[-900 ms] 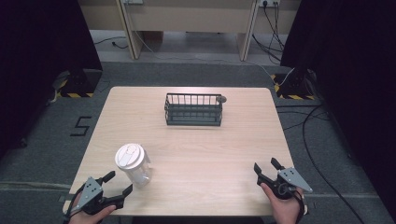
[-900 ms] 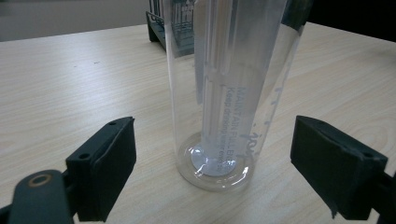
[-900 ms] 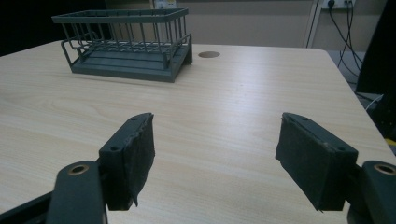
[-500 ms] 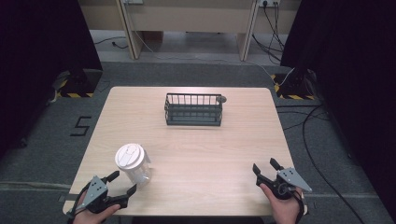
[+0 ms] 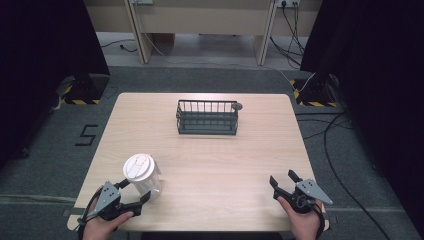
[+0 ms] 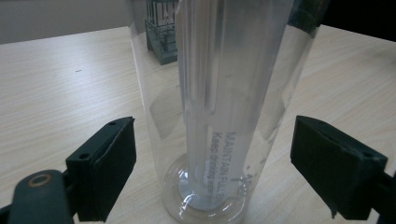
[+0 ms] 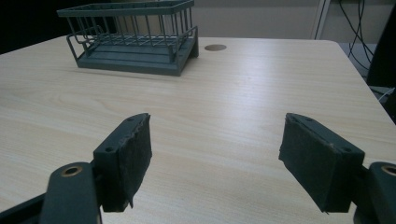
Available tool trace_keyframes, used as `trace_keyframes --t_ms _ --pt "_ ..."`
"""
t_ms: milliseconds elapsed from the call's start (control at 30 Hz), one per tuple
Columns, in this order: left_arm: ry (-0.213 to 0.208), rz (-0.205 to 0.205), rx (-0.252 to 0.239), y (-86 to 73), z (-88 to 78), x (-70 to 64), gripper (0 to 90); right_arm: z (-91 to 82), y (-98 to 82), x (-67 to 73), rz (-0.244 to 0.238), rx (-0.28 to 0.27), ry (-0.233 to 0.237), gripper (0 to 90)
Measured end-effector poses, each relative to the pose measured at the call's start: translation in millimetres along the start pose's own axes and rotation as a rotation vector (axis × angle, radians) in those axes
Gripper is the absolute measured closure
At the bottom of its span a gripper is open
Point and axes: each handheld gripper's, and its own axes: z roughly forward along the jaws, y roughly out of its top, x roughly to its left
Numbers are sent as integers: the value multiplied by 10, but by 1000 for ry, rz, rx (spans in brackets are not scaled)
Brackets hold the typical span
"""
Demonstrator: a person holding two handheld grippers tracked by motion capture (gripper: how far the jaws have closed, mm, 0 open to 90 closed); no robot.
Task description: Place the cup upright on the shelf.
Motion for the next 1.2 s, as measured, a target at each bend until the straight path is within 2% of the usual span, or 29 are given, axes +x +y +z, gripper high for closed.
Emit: trace_keyframes --t_ms 200,333,500,1200 --pt "-9 1 0 19 73 13 139 20 -16 2 7 16 4 249" --pt "-18 1 6 21 121 12 139 26 -18 -6 -6 20 -2 249" --pt "-19 3 4 21 197 8 137 35 -31 -3 7 34 -2 249" --pt "-19 4 -6 -35 250 45 175 54 -53 -15 11 54 -7 249"
